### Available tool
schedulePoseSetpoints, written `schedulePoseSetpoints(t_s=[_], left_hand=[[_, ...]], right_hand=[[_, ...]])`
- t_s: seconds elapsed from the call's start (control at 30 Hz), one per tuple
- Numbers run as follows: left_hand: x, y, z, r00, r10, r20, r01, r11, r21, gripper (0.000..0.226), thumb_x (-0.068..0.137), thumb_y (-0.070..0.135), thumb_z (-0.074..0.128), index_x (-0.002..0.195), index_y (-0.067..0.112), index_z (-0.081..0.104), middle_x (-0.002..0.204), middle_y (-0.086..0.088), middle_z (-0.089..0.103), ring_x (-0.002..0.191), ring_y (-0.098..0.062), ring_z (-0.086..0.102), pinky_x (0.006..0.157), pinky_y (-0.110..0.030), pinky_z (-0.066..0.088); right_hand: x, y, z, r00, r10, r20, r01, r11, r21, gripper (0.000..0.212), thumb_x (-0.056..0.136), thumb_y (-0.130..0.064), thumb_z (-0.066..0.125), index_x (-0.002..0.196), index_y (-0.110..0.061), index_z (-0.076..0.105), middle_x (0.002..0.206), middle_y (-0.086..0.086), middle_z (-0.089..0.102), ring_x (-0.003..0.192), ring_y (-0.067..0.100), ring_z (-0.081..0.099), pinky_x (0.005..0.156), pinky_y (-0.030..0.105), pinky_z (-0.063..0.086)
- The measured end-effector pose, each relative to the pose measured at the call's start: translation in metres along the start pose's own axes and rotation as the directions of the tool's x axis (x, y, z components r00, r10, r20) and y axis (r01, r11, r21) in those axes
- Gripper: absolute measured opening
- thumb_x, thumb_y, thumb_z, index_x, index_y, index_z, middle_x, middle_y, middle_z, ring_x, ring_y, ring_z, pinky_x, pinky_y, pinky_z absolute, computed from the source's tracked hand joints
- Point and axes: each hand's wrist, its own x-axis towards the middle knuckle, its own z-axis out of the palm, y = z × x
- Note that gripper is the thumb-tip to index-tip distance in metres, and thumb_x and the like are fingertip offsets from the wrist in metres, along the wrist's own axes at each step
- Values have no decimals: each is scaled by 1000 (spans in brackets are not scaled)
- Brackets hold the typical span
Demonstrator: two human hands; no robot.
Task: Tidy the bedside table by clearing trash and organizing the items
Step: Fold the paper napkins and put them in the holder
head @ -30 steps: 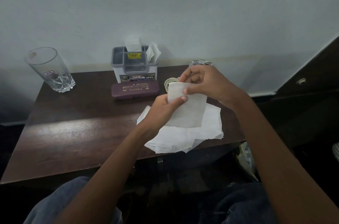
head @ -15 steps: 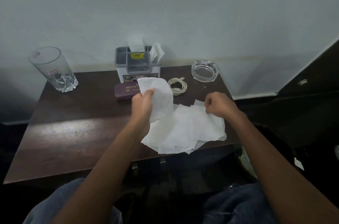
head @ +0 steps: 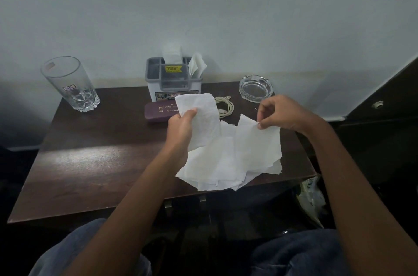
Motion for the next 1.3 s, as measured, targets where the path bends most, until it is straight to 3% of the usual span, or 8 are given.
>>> schedulePoseSetpoints(t_s=[0.2, 0.37, 0.53, 0.67, 0.8, 0.93, 1.03, 1.3], left_hand=[[0, -1, 1, 1000, 5, 18, -5, 1000, 20, 15, 93, 27, 53, 102, 15, 56, 98, -3, 62, 94, -25, 59, 85, -46, 52], [-1, -3, 1, 999, 12, 39, -13, 1000, 14, 10, 93, 26, 53, 84, 21, 54, 90, 1, 60, 84, -19, 58, 81, -41, 51], [0, -3, 1, 998, 14, 62, -15, 1000, 19, 16, 93, 28, 52, 103, 15, 54, 93, 1, 59, 87, -20, 57, 76, -38, 51], [-2, -2, 2, 994, -1, 107, -2, 1000, 20, 21, 92, 28, 53, 108, 14, 54, 92, 1, 59, 82, -17, 57, 67, -32, 49], [-5, -1, 2, 971, -79, 227, 89, 995, -37, 20, 92, 28, 52, 105, 14, 61, 97, -3, 64, 87, -21, 60, 73, -34, 49], [-13, 0, 6, 827, -198, 526, 310, 941, -133, 23, 91, 21, 47, 102, 11, 66, 86, -3, 68, 79, -17, 63, 73, -28, 51], [-22, 3, 11, 719, -170, 674, 420, 879, -225, 28, 94, 23, 41, 88, 14, 66, 78, 0, 62, 74, -12, 57, 64, -21, 53], [-12, -2, 4, 795, -278, 539, 382, 920, -90, 65, 86, 68, 34, 102, 15, 68, 94, -7, 73, 81, -22, 70, 76, -34, 54]], right_hand=[[-4, -5, -8, 999, -44, -14, 45, 997, 63, 27, 67, 6, 75, 59, -13, 59, 63, 5, 59, 58, 12, 51, 59, 23, 41], [-1, 4, -7, 999, -11, -30, 12, 999, 37, 27, 66, 7, 75, 59, -13, 58, 63, 8, 58, 60, 15, 50, 61, 26, 40], [-2, -4, -9, 998, -60, -13, 61, 988, 145, 25, 68, 11, 71, 64, -11, 60, 67, 12, 61, 59, 12, 54, 60, 19, 43], [-7, -19, -10, 982, -135, 130, 98, 961, 257, 24, 70, 13, 68, 70, -10, 64, 74, 10, 65, 67, 16, 59, 68, 25, 49], [-18, -38, -12, 916, -254, 310, 131, 921, 367, 23, 73, 17, 63, 74, -5, 62, 70, 1, 66, 67, 12, 62, 66, 19, 52], [-15, -54, -3, 946, -291, 143, 194, 861, 470, 22, 75, 15, 64, 81, -7, 62, 76, 10, 62, 72, 20, 58, 69, 26, 48], [-8, -58, 9, 975, -221, -2, 201, 884, 423, 23, 74, 10, 67, 83, -10, 65, 77, 12, 63, 71, 18, 58, 69, 28, 47], [-4, -53, 14, 984, -170, -53, 178, 918, 353, 32, 73, 11, 67, 98, -9, 65, 73, 7, 62, 67, 14, 56, 62, 17, 47]])
